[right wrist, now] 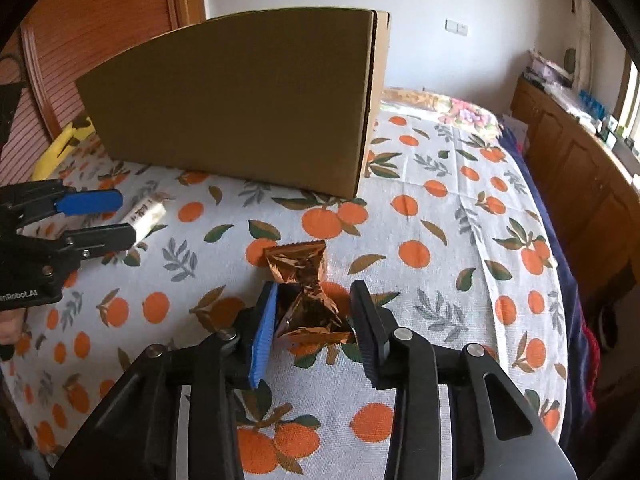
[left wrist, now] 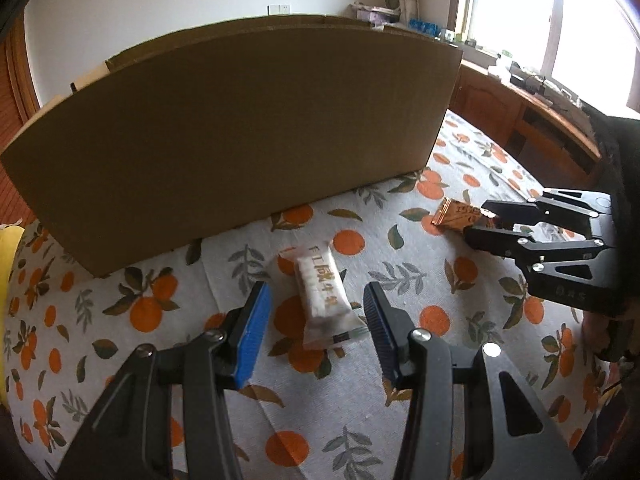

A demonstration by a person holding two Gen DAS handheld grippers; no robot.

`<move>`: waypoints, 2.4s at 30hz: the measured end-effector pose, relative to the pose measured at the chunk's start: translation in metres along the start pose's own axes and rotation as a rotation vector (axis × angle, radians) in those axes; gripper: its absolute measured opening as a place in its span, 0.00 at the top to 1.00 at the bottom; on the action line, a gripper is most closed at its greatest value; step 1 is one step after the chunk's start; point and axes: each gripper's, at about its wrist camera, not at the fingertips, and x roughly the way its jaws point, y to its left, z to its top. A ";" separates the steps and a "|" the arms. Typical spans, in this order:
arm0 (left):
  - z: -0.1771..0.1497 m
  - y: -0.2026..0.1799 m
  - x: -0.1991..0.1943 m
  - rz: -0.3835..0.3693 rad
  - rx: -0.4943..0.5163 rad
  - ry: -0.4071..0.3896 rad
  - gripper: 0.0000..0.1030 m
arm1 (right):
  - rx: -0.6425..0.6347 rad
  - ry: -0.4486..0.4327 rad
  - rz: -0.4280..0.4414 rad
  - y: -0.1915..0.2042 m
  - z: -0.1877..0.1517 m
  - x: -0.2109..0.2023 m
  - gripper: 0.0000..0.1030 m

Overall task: Organize snacks
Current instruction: 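Close the right tool on the brown foil packet while the left tool grasps the white bar, then lift and carry the brown packet and white bar with both tools over the box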

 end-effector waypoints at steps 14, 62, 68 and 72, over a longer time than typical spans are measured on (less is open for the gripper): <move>0.004 -0.012 0.008 0.055 0.013 0.006 0.79 | 0.012 -0.006 0.014 -0.002 -0.001 0.000 0.66; -0.020 -0.022 -0.082 0.057 -0.047 -0.155 0.80 | 0.062 -0.120 0.094 0.001 -0.001 -0.066 0.80; -0.015 -0.008 -0.081 0.067 -0.058 -0.174 0.80 | 0.024 -0.172 0.112 0.016 0.012 -0.084 0.80; -0.016 0.003 -0.075 0.068 -0.077 -0.172 0.80 | 0.018 -0.181 0.134 0.023 0.017 -0.083 0.80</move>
